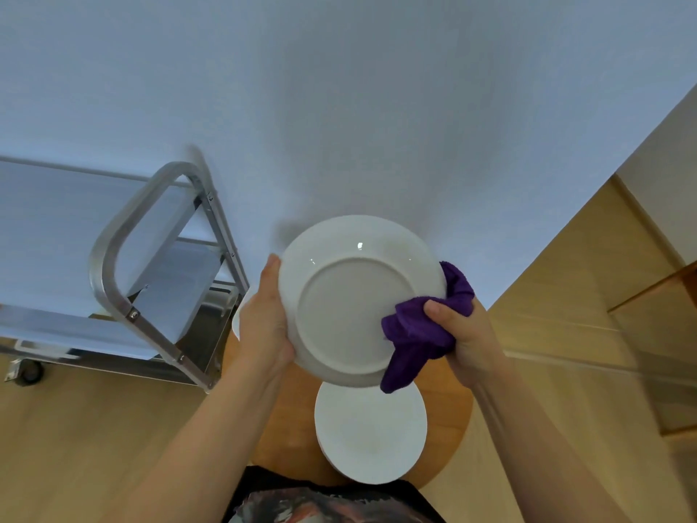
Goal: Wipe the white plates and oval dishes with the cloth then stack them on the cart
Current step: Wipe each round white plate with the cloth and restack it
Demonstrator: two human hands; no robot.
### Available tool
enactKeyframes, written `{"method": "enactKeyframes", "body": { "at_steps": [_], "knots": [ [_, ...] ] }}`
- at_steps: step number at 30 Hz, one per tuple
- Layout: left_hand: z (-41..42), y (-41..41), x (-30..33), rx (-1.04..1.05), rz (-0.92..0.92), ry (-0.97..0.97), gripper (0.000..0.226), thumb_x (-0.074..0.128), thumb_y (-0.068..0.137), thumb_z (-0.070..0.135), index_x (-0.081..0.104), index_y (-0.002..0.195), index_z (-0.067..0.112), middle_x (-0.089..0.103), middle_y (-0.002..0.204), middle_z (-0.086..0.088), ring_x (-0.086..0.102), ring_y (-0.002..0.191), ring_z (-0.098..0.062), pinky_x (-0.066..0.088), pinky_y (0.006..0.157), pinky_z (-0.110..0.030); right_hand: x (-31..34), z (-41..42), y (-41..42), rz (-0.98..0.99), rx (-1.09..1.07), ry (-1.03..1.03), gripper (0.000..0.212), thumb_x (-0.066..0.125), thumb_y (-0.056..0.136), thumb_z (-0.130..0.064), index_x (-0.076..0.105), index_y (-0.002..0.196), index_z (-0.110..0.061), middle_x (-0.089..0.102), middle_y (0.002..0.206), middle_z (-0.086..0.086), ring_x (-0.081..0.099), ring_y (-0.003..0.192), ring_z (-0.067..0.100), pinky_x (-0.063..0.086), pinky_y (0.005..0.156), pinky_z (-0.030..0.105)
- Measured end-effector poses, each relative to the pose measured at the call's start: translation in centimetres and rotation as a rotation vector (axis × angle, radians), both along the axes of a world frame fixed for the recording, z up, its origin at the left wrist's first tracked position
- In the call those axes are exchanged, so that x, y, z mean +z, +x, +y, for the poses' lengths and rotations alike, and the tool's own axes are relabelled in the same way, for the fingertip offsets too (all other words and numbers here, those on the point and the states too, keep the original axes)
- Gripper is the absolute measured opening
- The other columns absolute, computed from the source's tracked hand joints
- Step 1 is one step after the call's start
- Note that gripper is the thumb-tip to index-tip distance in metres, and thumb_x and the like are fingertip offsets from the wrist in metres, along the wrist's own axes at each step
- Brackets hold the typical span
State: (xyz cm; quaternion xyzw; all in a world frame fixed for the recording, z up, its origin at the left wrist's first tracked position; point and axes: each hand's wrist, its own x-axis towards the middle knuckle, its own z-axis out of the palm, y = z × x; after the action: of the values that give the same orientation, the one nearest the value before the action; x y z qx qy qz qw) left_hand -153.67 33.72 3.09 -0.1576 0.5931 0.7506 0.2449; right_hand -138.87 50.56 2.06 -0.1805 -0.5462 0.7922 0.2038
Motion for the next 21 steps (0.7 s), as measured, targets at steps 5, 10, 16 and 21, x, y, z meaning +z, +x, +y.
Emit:
{"method": "enactKeyframes", "body": {
  "at_steps": [5, 10, 16, 21],
  "knots": [
    [1.3, 1.8, 0.2, 0.130, -0.222, 0.167, 0.051, 0.064, 0.073, 0.067, 0.064, 0.101, 0.025, 0.074, 0.081, 0.000, 0.068, 0.079, -0.025, 0.056, 0.052, -0.034, -1.2, -1.9, -0.8, -0.037, -0.174, -0.209, 0.079, 0.090, 0.051, -0.040, 0.059, 0.121, -0.019, 0.069, 0.108, 0.013, 0.068, 0.092, 0.033, 0.053, 0.066, 0.046],
    [-0.5, 0.6, 0.0, -0.138, 0.015, 0.012, 0.038, 0.050, 0.090, 0.055, 0.064, 0.104, 0.023, 0.074, 0.092, -0.003, 0.066, 0.089, -0.022, 0.056, 0.062, -0.032, 1.3, -0.3, -0.4, -0.007, -0.039, -0.272, 0.061, 0.080, 0.059, -0.021, 0.059, 0.115, -0.010, 0.073, 0.093, 0.010, 0.071, 0.081, 0.026, 0.056, 0.060, 0.035],
    [1.0, -4.6, 4.2, -0.618, 0.760, -0.361, 0.022, 0.046, 0.096, 0.043, 0.062, 0.104, 0.030, 0.062, 0.097, 0.016, 0.058, 0.092, 0.000, 0.042, 0.077, -0.020, 4.7, 1.8, -0.7, -0.190, 0.294, 0.050, 0.041, 0.077, 0.061, -0.011, 0.069, 0.102, -0.015, 0.073, 0.092, 0.010, 0.071, 0.082, 0.026, 0.056, 0.063, 0.030],
    [2.9, -3.5, 5.1, -1.026, 0.847, -0.483, 0.054, 0.055, 0.081, 0.061, 0.044, 0.046, 0.022, 0.042, 0.050, 0.003, 0.038, 0.043, -0.010, 0.032, 0.047, -0.017, 5.6, 0.4, -2.4, -0.279, 0.446, 0.239, 0.053, 0.084, 0.057, -0.018, 0.068, 0.107, -0.025, 0.071, 0.103, 0.008, 0.069, 0.094, 0.028, 0.057, 0.073, 0.036]
  ]
}}
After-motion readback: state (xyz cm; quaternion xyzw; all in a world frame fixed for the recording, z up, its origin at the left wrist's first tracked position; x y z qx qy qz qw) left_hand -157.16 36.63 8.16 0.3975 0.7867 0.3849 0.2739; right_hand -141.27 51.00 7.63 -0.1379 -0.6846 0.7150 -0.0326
